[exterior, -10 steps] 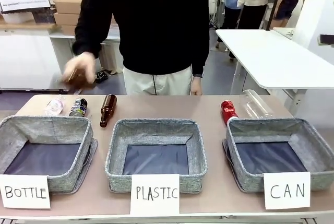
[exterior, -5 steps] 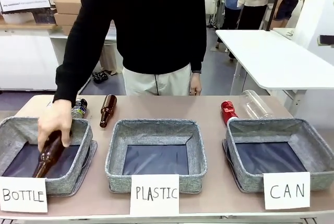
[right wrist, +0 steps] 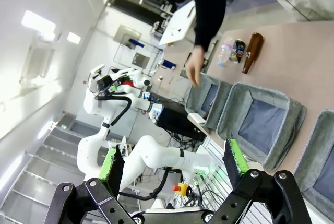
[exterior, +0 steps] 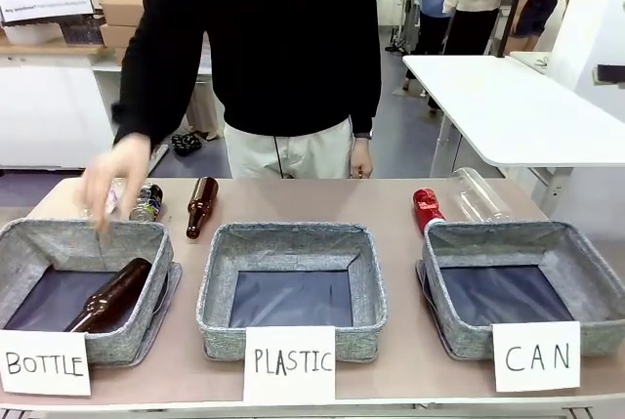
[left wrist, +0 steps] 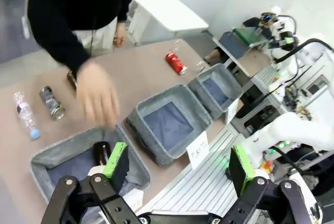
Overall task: Sort the can waste into the basket.
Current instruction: Pick up the can waste from the table and place it in the right Fabric basket.
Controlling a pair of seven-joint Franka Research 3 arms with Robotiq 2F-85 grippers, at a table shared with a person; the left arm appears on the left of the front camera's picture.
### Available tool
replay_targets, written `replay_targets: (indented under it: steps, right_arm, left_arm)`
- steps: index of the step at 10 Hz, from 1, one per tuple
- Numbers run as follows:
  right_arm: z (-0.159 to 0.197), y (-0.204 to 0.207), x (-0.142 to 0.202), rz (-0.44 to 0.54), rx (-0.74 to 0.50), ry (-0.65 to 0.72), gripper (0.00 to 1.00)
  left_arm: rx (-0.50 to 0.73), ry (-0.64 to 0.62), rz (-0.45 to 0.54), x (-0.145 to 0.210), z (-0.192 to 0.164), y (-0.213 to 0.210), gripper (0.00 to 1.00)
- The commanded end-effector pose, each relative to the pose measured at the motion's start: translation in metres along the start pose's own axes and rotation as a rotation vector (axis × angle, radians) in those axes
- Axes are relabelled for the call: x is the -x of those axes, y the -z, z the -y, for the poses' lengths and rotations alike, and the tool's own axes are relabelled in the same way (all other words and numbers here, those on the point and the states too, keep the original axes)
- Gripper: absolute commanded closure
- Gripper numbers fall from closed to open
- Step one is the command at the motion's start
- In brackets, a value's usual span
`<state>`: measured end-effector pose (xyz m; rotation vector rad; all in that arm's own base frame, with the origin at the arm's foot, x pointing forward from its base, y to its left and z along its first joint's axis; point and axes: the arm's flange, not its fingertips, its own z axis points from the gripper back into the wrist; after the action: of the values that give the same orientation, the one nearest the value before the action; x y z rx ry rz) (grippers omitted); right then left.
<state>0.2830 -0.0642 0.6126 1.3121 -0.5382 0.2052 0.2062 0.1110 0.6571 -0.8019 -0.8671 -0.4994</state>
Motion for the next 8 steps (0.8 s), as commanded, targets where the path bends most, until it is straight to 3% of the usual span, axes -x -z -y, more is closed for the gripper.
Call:
replay_targets:
  steps: [1,4,5,7,8]
  right_arm:
    - [-0.001,0.001,-0.004,0.01,-0.021,-0.026,0.0]
    - [-0.001,0.001,-0.004,0.01,-0.021,-0.026,0.0]
    - [-0.001,0.001,-0.004,0.01,-0.021,-0.026,0.0]
    - [-0.001,0.001,-0.004,0.01,-0.021,-0.026,0.0]
    - [-0.001,0.001,-0.004,0.01,-0.021,-0.026,0.0]
  left_arm:
    - [-0.069,-0.013,-0.067,-0.016,-0.015,0.015,0.0]
    - [-0.12,-0.125,-0.055,-0.028,-0.034,0.024,0.0]
    - [-0.064,-0.041,-0.067,-0.015,-0.026,0.026,0.0]
    - [-0.083,-0.074,-0.066,-0.021,-0.037,0.028,0.0]
    - [-0.258,-0.091,-0.069,-0.032,-0.065,0.067,0.0]
